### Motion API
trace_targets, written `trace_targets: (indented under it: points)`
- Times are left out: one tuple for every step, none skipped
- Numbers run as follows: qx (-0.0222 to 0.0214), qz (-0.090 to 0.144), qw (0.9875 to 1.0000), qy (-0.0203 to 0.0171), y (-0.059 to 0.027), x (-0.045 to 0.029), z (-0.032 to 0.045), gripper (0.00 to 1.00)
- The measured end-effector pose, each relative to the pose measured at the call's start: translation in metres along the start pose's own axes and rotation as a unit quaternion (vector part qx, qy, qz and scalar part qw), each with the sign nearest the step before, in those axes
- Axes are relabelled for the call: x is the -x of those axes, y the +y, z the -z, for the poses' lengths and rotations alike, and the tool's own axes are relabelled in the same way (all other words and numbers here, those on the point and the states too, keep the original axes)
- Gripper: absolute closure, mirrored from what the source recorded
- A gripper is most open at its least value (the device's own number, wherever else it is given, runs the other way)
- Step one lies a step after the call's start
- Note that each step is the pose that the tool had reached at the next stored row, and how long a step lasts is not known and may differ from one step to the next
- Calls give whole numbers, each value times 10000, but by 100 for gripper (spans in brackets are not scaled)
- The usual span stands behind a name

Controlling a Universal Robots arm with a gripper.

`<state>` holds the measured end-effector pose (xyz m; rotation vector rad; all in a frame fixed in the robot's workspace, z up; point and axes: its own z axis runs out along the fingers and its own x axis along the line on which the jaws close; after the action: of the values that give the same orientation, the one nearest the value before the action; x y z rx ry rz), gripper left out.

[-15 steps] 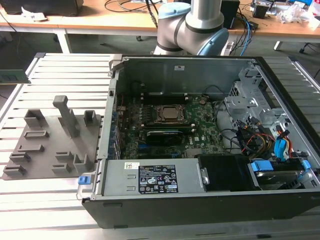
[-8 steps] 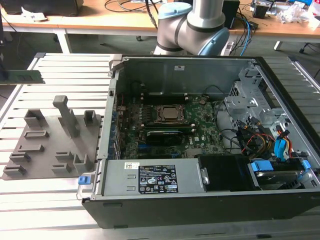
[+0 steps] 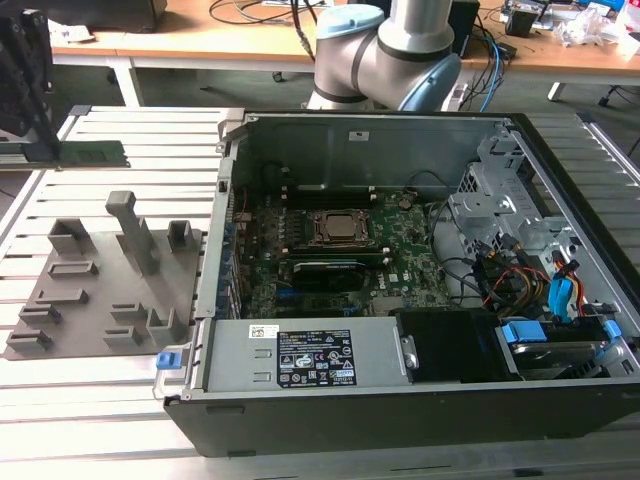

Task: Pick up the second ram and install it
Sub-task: 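Pick up the second ram and move it above second insertion slot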

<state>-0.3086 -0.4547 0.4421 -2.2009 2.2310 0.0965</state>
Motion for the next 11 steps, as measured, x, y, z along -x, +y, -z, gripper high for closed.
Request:
trace_targets:
  points:
    - [0, -1, 10000, 0, -65, 2, 2, 86]
    - [0, -1, 10000, 0, -90, 2, 3, 86]
    - [0, -1, 10000, 0, -116, 3, 4, 86]
    - [0, 0, 10000, 0, -158, 3, 6, 86]
    - [0, -1, 10000, 0, -201, 4, 8, 86]
    - [0, 0, 10000, 0, -240, 4, 9, 86]
    - [0, -1, 10000, 0, -294, 6, 11, 86]
    - [0, -1, 10000, 0, -345, 7, 13, 86]
    - [0, -1, 10000, 0, -372, 8, 14, 86]
    - [1, 0, 10000, 0, -442, 9, 17, 86]
    - [1, 0, 10000, 0, -487, 11, 19, 86]
